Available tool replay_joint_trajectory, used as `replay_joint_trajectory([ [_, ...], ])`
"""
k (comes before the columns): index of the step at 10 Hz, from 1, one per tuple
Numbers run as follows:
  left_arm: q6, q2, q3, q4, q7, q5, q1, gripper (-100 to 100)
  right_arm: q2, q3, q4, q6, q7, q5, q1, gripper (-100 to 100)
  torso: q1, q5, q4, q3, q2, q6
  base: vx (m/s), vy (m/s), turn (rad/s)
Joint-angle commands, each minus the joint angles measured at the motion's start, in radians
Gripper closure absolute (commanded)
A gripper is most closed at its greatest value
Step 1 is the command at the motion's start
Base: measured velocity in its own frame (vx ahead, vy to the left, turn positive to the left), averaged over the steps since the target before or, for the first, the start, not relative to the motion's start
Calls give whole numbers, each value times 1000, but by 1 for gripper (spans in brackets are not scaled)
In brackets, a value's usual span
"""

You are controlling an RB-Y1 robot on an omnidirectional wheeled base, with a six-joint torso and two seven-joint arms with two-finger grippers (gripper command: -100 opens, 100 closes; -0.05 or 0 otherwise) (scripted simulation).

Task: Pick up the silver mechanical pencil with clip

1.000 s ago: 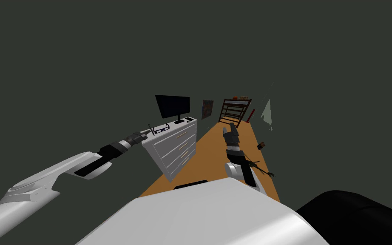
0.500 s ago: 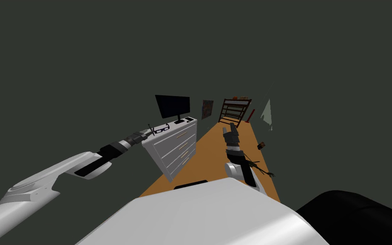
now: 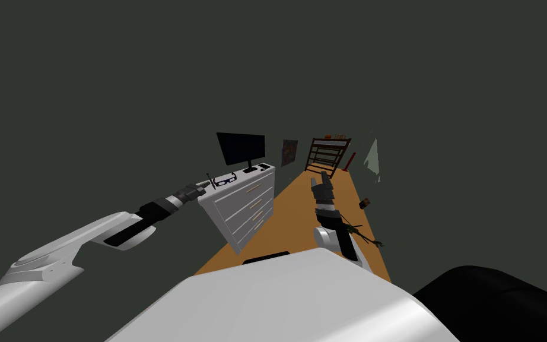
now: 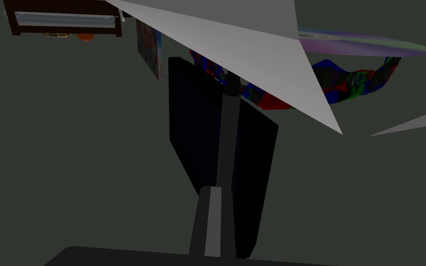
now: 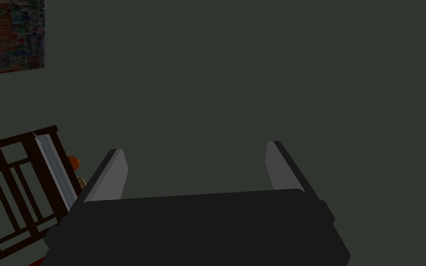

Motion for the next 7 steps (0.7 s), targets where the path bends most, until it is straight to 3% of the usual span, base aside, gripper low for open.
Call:
replay_joint_trajectory([
  [1, 0, 0, 0, 0, 0, 0, 0, 0, 0, 0, 0, 0, 0, 0, 0, 0, 0, 0, 0, 0, 0, 0, 0, 0, 0],
  [2, 0, 0, 0, 0, 0, 0, 0, -100, 0, 0, 0, 0, 0, 0, 0, 0, 0, 0, 0, 0, 0, 0, 0, 0, 0],
  [3, 0, 0, 0, 0, 0, 0, 0, 0, 0, 0, 0, 0, 0, 0, 0, 0, 0, 0, 0, 0, 0, 0, 0, 0, 0],
  [4, 0, 0, 0, 0, 0, 0, 0, -100, 0, 0, 0, 0, 0, 0, 0, 0, 0, 0, 0, 0, 0, 0, 0, 0, 0],
  [5, 0, 0, 0, 0, 0, 0, 0, 100, 0, 0, 0, 0, 0, 0, 0, 0, 0, 0, 0, 0, 0, 0, 0, 0, 0],
  [7, 0, 0, 0, 0, 0, 0, 0, 100, 0, 0, 0, 0, 0, 0, 0, 0, 0, 0, 0, 0, 0, 0, 0, 0, 0],
])
